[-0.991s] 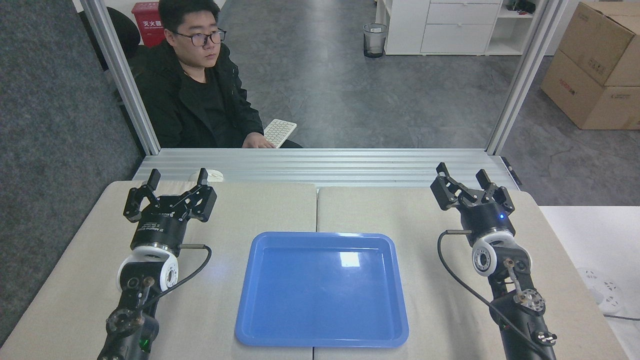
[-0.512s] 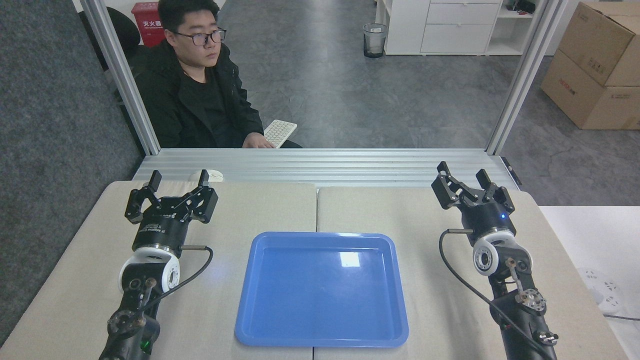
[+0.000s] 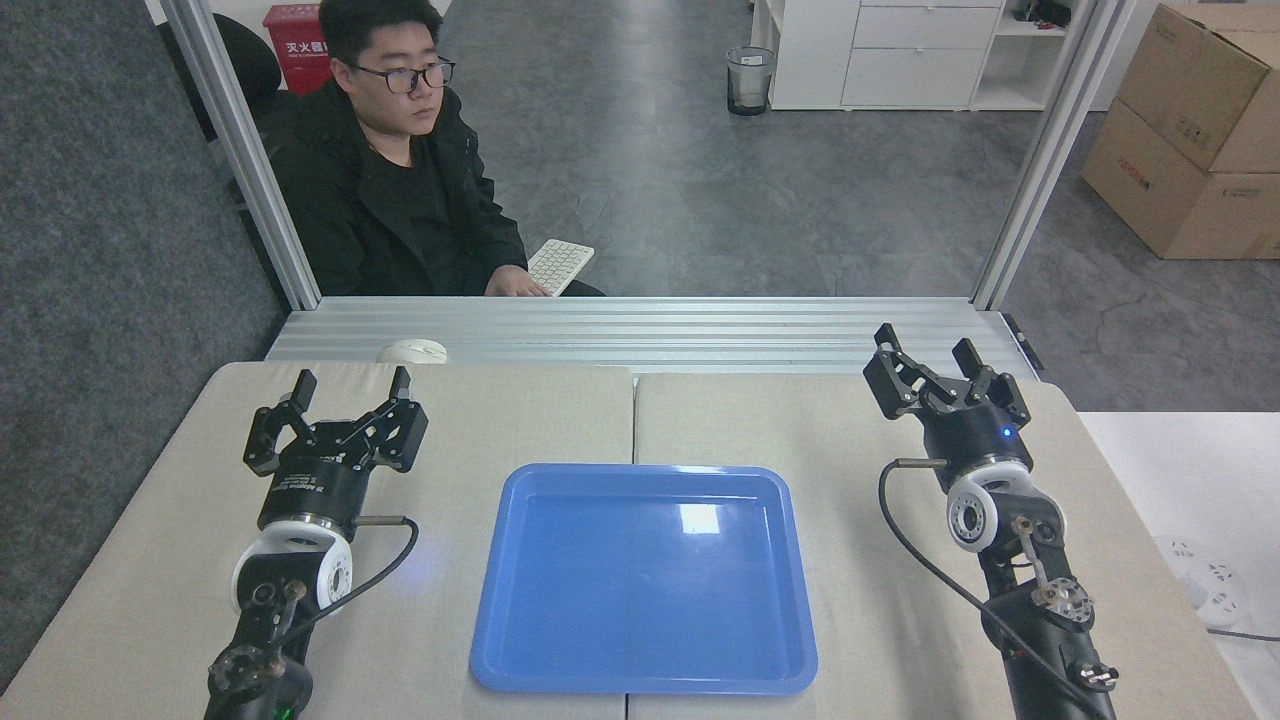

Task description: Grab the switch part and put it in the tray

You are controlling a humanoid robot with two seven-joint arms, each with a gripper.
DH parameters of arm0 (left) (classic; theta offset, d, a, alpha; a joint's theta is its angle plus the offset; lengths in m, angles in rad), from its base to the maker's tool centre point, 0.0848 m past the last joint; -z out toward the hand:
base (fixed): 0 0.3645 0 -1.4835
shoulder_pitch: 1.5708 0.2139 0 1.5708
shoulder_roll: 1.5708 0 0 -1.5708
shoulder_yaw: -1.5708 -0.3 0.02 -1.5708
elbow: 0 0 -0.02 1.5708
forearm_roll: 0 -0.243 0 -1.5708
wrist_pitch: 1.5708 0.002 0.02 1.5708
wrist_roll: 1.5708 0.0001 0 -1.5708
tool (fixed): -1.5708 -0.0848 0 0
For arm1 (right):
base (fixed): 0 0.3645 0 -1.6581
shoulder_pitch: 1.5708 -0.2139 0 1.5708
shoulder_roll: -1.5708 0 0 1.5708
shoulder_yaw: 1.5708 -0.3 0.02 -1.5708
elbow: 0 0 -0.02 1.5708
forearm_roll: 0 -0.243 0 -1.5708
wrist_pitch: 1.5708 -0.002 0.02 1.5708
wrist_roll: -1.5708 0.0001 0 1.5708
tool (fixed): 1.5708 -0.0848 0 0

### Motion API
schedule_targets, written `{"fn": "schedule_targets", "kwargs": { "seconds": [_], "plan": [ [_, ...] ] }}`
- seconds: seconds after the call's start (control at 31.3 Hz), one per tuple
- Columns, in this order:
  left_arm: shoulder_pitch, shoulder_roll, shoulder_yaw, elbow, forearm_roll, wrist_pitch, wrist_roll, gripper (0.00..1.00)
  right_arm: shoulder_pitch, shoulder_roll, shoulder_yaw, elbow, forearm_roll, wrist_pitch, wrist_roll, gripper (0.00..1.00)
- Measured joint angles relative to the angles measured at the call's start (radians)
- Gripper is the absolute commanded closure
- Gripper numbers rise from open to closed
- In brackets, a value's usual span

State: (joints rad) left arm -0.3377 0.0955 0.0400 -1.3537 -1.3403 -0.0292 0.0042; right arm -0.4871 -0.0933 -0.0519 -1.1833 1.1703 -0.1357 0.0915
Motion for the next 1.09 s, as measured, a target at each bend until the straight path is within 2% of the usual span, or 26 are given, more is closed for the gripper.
{"fn": "schedule_targets", "kwargs": {
  "seconds": [1.09],
  "plan": [
    [0.278, 0.042, 0.14, 0.052, -0.006, -0.013, 0.152, 0.01, -0.001, -0.004, 0.001, 0.001, 0.003, 0.0, 0.0, 0.0]
  ]
}}
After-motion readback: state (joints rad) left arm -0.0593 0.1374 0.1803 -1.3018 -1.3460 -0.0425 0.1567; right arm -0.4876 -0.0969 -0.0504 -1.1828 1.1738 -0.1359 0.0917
